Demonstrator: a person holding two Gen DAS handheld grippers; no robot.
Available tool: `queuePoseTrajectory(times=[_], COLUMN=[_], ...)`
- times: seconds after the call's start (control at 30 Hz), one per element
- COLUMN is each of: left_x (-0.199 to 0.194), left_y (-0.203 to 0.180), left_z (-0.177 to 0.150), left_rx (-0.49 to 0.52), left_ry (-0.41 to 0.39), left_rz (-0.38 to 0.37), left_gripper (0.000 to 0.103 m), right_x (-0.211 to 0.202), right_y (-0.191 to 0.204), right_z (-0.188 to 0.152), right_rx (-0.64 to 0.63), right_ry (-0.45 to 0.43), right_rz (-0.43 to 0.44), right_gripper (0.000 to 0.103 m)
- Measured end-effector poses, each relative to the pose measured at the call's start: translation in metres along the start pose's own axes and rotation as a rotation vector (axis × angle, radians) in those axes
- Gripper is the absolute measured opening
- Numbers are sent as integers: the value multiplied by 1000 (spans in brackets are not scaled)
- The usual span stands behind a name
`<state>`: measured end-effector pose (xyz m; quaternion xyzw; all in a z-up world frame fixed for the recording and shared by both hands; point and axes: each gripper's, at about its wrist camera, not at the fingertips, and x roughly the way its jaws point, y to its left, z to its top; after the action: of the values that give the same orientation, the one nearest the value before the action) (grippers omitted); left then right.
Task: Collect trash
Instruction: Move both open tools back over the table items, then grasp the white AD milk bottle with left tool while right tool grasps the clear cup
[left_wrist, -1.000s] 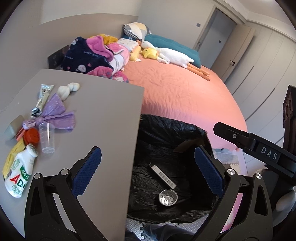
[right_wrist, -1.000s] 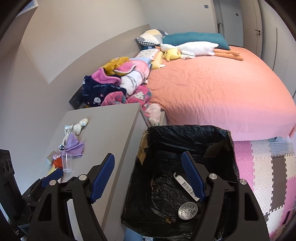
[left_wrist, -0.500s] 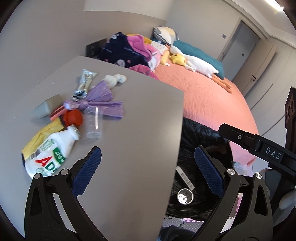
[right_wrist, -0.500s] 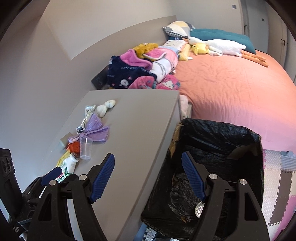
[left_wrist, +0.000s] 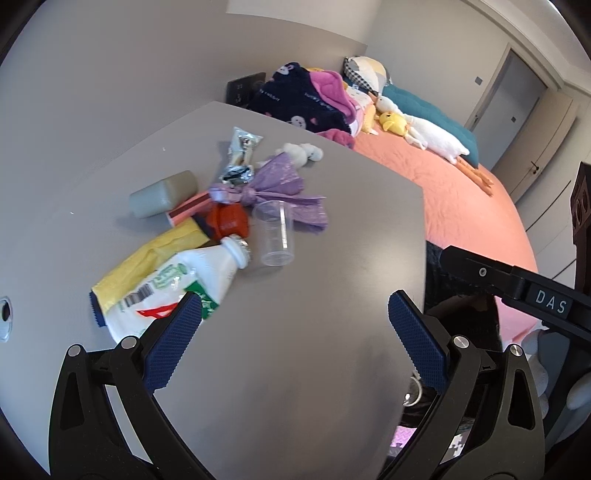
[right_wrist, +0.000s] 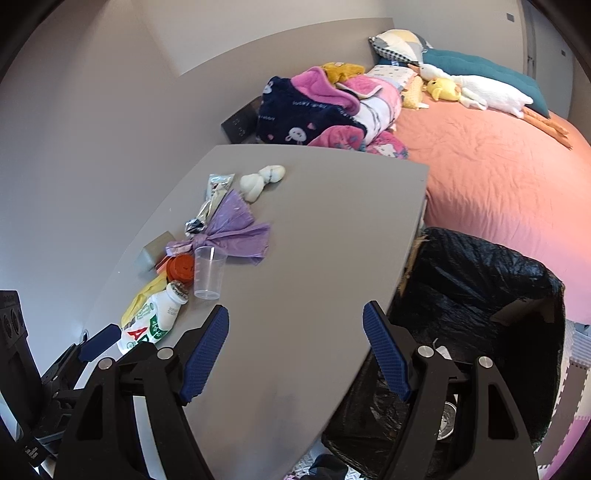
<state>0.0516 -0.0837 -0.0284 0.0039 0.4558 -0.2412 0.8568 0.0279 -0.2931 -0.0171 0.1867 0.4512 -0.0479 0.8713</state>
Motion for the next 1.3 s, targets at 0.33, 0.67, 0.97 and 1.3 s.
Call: queuePoseTrajectory(times=[0.33, 0.67, 0.97, 1.3], left_x=[17, 39, 60, 65], left_y=[39, 58, 66, 63], left_z=[-1, -2, -2, 2], left_rx=[26, 93, 137, 168], left_ry=[42, 100, 158, 136], left_rz=[76, 138, 147, 105], left_gripper=[97, 97, 79, 73], right_x=[38, 74, 109, 145], right_y=[32, 55, 68, 81], right_z=[4, 11, 17, 24], right_rx=[-35, -56, -63, -69], right_ry=[50, 89, 132, 189], right_rz=[31, 45, 62, 101], right_gripper=[76, 76, 76, 59])
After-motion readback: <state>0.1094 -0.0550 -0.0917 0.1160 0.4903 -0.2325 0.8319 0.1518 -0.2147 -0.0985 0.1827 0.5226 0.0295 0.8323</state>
